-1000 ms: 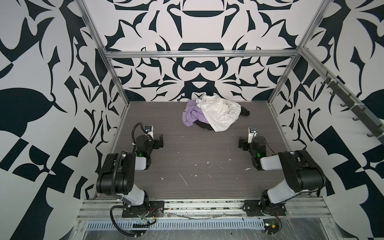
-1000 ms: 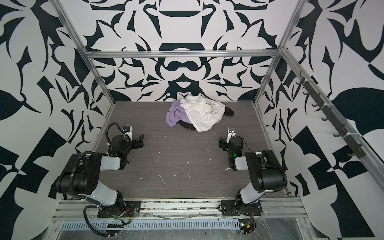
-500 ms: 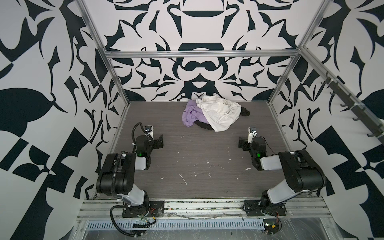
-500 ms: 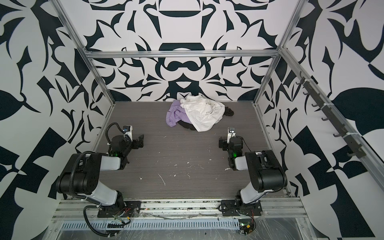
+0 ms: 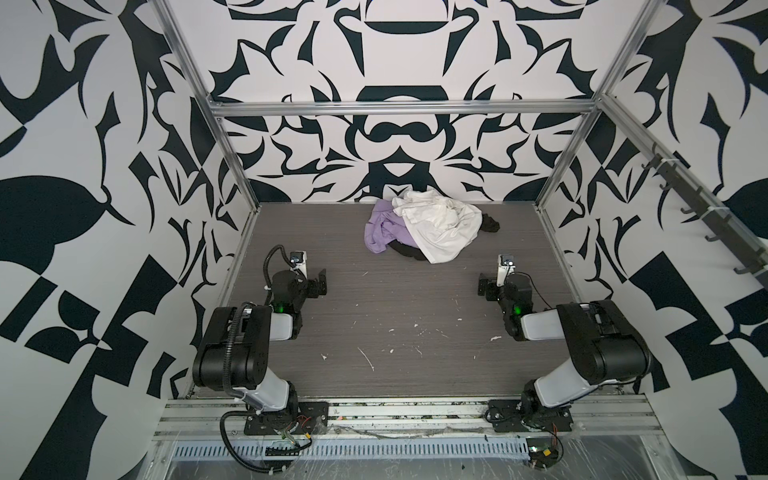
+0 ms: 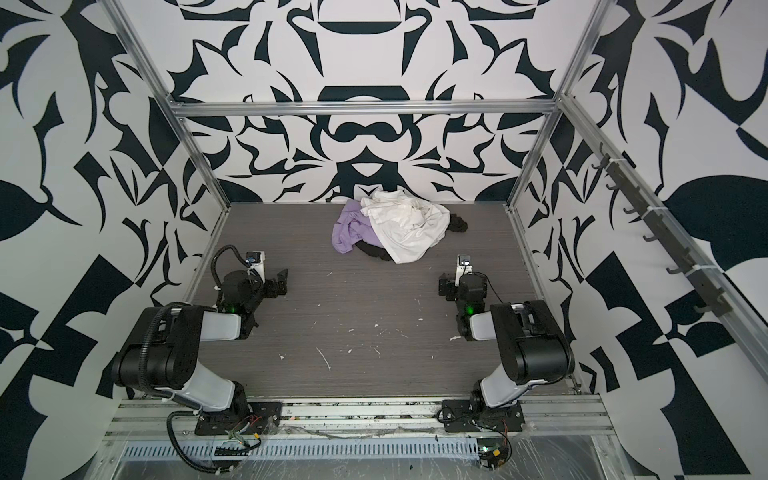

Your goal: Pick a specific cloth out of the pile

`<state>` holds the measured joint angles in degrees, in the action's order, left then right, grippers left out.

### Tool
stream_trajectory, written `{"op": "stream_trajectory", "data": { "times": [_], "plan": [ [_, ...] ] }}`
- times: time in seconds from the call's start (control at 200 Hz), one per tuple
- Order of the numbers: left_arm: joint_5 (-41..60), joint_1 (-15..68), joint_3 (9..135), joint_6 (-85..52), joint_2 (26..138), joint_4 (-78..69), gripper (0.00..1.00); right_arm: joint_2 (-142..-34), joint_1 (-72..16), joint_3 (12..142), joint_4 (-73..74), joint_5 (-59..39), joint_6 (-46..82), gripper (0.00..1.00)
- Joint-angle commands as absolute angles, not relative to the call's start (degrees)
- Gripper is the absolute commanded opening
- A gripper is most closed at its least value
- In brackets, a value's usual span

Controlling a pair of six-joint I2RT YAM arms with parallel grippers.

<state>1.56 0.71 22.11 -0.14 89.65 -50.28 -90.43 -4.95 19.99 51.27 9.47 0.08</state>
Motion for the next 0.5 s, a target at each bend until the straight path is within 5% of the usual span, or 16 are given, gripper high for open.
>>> {"op": "stream_trajectory", "data": {
  "times": [0.0, 0.495],
  "plan": [
    [2.1, 0.9, 21.5, -0.1, 89.3, -51.9, 0.99, -88.0, -4.9, 18.2, 55.4, 10.5, 1.2, 0.99],
    [0.3, 2.7, 33.3, -10.7, 72.1, -23.7, 0.99, -65.1, -9.1, 24.4, 26.7, 16.5, 10.0, 1.00]
  ]
}}
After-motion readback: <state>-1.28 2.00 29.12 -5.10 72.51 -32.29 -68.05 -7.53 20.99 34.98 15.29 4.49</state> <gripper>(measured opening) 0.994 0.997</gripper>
